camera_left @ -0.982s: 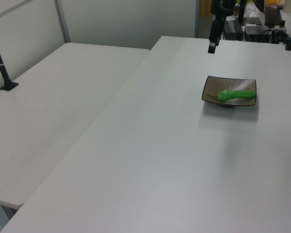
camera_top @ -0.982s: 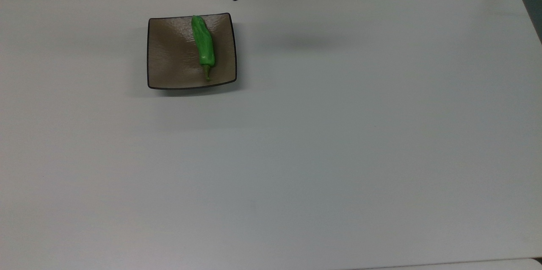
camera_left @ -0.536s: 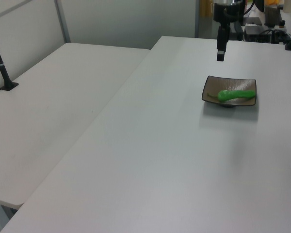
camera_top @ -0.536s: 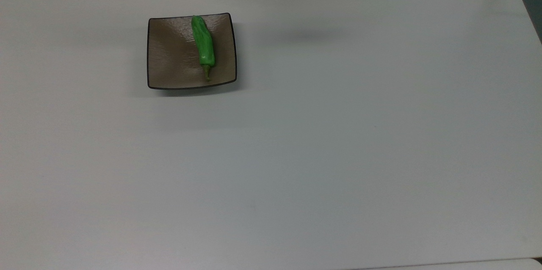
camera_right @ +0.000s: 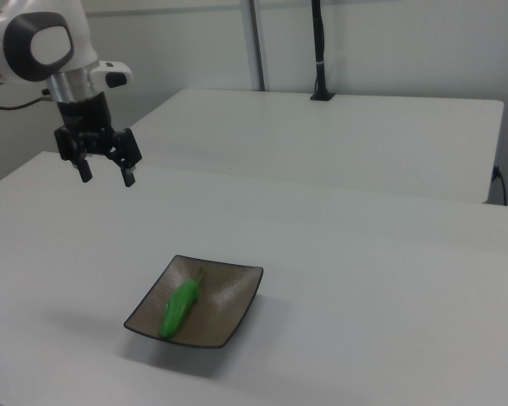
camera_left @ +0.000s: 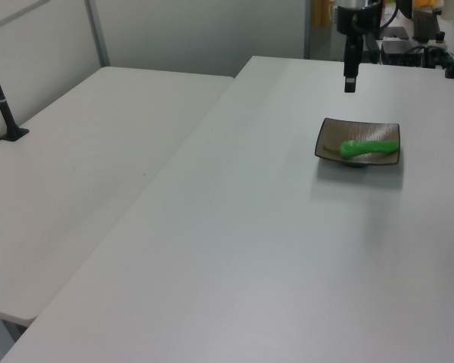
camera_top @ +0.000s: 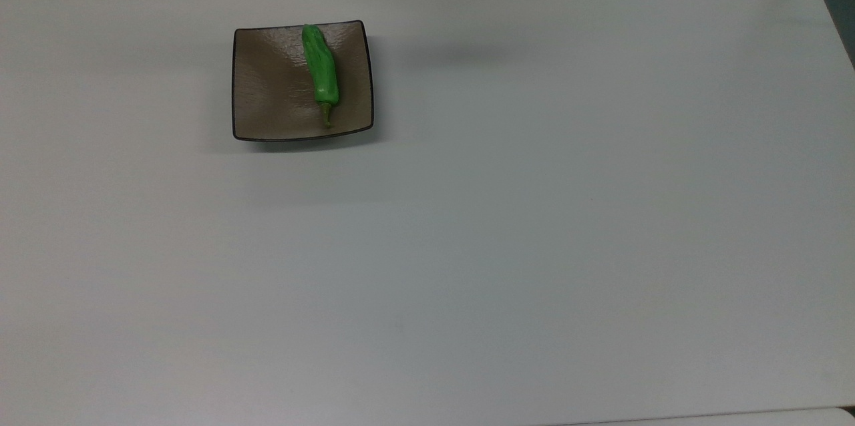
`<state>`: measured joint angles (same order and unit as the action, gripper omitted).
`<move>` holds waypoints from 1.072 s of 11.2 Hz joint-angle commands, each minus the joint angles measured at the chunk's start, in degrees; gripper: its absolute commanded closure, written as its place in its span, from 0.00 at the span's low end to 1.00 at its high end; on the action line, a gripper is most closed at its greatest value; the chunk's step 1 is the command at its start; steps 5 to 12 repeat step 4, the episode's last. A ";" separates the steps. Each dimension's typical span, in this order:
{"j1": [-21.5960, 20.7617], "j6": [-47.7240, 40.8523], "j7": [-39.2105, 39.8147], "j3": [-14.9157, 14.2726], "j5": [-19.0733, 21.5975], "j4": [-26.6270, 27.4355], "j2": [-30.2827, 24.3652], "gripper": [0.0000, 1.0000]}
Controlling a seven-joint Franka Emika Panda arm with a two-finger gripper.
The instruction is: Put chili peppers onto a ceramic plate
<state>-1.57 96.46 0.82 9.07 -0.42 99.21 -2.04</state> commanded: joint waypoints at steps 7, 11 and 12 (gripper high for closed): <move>-0.72 1.02 0.24 -3.88 -0.37 0.99 -1.65 0.00; -0.72 1.02 0.24 -3.88 -0.37 0.99 -1.65 0.00; -0.72 1.02 0.24 -3.88 -0.37 0.99 -1.65 0.00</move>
